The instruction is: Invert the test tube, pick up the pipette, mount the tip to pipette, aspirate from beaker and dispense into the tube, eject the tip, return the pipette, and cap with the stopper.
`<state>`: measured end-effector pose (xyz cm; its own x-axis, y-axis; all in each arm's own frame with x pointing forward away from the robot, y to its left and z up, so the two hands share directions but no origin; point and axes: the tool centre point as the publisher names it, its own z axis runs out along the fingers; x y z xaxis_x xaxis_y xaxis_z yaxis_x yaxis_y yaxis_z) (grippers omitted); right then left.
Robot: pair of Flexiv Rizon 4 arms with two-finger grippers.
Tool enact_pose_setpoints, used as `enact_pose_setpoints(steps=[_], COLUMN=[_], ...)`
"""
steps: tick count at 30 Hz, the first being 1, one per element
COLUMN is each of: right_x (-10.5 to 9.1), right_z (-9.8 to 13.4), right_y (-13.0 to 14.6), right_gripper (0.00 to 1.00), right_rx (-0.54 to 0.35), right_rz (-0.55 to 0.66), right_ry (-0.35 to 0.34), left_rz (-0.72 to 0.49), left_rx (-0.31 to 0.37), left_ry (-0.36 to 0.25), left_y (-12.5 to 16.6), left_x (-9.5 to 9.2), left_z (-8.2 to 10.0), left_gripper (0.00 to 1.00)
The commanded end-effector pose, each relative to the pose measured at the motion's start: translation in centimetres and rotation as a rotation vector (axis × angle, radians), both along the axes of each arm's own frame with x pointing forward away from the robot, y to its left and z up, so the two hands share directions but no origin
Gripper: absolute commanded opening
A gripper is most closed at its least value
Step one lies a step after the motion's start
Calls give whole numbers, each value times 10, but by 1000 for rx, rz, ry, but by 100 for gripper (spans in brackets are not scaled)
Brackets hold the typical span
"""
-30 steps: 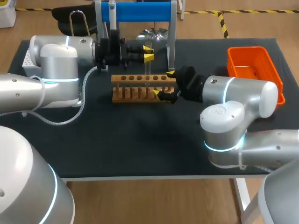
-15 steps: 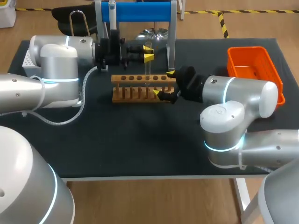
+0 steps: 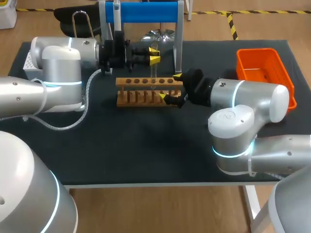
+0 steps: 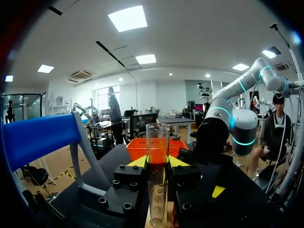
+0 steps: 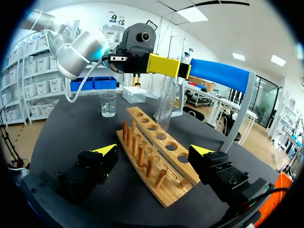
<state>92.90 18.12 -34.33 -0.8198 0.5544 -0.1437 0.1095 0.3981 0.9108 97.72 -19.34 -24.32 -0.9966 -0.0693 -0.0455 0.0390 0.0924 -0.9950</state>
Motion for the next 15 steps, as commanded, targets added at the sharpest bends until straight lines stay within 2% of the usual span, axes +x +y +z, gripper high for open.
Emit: enact_pose_setpoints(steps=[1,15], right_x=[0,0], right_z=[1,1], right_y=[-1,-1], right_gripper=[100,100], right_rx=[-3,-3], right_rz=[2,2], right_ry=[4,4], left_rz=[-2,4], left_rx=[-2,-4], left_ry=[-2,-12], left_y=[0,2], left_x=[1,1], left_z=[-2,-8], left_gripper=[0,0])
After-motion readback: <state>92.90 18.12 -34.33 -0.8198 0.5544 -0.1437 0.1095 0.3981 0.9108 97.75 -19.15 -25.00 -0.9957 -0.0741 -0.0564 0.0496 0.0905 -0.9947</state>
